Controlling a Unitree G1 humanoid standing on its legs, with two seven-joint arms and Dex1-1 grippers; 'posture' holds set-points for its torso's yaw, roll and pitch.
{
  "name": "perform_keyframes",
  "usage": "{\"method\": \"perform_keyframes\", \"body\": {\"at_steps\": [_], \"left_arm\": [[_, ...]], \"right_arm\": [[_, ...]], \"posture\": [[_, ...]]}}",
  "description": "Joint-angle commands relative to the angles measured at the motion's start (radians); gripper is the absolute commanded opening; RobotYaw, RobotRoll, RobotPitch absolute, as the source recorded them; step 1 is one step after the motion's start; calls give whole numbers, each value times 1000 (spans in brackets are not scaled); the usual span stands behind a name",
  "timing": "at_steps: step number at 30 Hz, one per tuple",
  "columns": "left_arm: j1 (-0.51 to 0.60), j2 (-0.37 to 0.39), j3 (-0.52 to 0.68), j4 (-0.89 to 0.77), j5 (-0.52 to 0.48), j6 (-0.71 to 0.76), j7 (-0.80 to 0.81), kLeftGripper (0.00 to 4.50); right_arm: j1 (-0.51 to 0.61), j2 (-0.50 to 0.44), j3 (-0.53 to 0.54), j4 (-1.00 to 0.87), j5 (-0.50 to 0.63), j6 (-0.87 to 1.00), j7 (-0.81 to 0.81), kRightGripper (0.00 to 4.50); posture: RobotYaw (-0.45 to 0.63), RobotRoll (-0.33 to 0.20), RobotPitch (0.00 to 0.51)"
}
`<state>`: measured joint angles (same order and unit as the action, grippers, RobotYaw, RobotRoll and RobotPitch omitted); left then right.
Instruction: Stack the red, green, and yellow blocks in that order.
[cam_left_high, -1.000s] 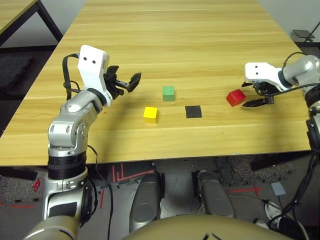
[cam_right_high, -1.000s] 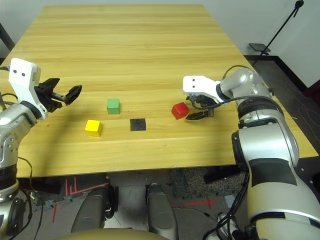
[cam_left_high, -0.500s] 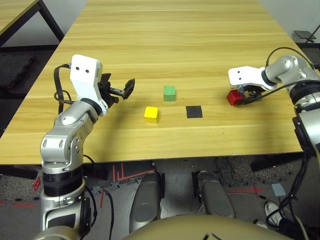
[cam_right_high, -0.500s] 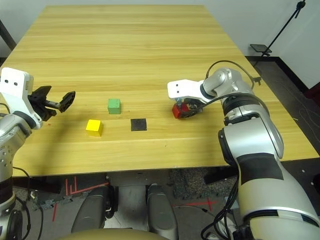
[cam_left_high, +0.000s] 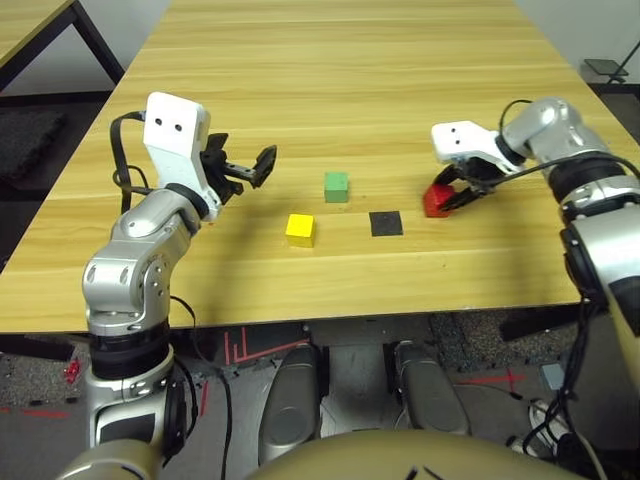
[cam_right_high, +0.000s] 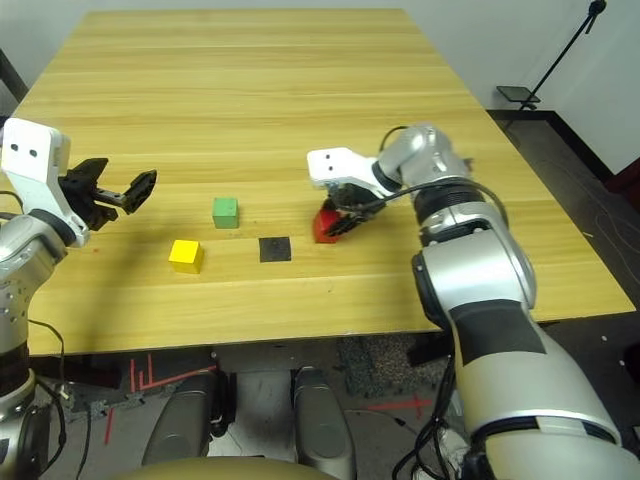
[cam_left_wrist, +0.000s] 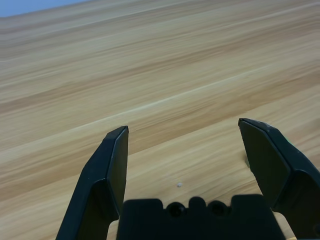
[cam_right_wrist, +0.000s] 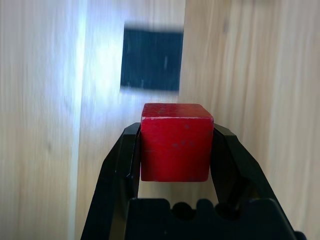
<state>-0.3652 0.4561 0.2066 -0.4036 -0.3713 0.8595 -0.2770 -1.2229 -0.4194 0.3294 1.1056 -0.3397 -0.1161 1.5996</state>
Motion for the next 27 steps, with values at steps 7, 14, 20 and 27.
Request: {"method": "perform_keyframes", "body": {"at_steps": [7, 14, 20, 27], "left_arm": [[-22, -42, -36, -7, 8, 17, 31, 4500], [9, -58, -15, -48, 3, 27, 63, 4500], [26, -60, -3, -64, 0, 35, 75, 4500], [10, -56, 3, -55, -1, 37, 79, 4500]], "right_arm": [[91, 36, 86, -248, -18, 206, -23, 2051], [102, 53, 113, -305, -1, 252, -33, 2051], [123, 74, 128, -357, 4, 296, -46, 2051], [140, 73, 146, -399, 14, 333, -56, 2051]], "posture": [[532, -212, 103], [558, -218, 112], [566, -214, 111], [560, -204, 117]]}}
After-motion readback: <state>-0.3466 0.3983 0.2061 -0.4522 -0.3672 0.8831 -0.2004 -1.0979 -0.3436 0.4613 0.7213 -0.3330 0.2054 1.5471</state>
